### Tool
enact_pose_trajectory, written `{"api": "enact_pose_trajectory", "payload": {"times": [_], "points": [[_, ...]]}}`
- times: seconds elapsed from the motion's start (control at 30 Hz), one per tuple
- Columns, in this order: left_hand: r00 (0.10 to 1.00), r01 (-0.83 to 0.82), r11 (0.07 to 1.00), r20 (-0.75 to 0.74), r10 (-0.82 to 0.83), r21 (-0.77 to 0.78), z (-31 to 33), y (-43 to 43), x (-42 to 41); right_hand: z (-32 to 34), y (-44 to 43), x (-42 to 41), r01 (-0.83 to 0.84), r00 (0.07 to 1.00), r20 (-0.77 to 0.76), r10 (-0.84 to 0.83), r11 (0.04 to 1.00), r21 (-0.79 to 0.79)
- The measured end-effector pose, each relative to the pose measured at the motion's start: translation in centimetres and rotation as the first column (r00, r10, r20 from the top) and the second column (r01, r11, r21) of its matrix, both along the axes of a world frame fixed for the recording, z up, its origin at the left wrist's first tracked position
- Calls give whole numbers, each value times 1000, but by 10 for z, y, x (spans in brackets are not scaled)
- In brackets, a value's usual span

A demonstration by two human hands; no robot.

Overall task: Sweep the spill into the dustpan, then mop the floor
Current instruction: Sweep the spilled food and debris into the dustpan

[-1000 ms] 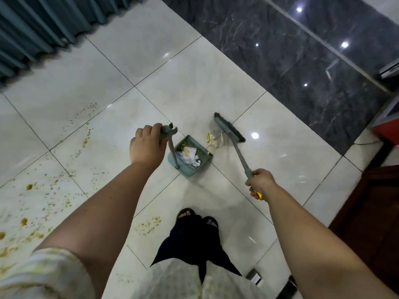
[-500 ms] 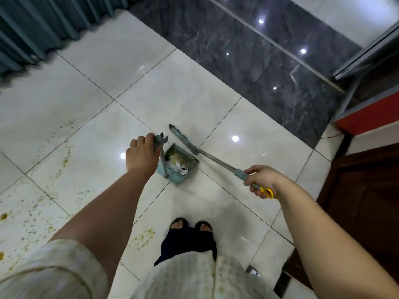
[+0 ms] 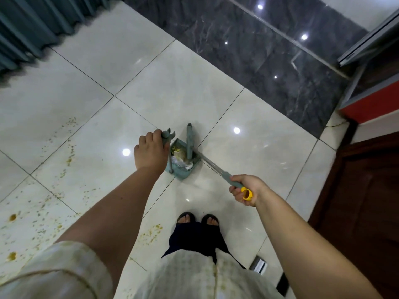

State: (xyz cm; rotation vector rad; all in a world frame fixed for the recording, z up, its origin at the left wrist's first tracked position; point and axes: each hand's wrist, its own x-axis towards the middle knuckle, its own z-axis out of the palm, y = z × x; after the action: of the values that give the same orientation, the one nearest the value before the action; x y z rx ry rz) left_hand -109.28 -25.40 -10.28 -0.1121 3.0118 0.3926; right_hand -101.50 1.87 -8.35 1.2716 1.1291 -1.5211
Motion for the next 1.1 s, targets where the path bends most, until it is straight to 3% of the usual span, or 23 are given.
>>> {"api": "enact_pose_trajectory", "payload": {"times": [0.13, 0.33, 0.6, 0.87, 0.93, 1.0, 1.1], "points": [[1000, -1, 1000, 21, 0, 30, 3, -3, 4, 29, 7, -1, -75, 992, -93, 86, 991, 112], [1000, 8, 999, 25, -9, 48, 4, -4, 4, 19, 4, -1, 43, 969, -247, 3, 983, 180], [1000, 14, 999, 6, -15, 36, 1, -4, 3, -12, -18, 16, -127, 983, -102, 151, 970, 209], [996, -77, 978, 56, 67, 192, 7, -5, 5, 16, -4, 24, -301, 909, -145, 391, 856, 419], [978, -177, 927, 162, 130, 330, 12, -6, 1, 17, -6, 24, -341, 881, -143, 451, 815, 468], [932, -322, 807, 316, 178, 495, 17, -8, -2, 13, -10, 26, -369, 856, -139, 498, 777, 510], [862, -448, 704, 475, 177, 550, 19, -13, -6, -3, -18, 32, -405, 825, -123, 551, 729, 552]]}}
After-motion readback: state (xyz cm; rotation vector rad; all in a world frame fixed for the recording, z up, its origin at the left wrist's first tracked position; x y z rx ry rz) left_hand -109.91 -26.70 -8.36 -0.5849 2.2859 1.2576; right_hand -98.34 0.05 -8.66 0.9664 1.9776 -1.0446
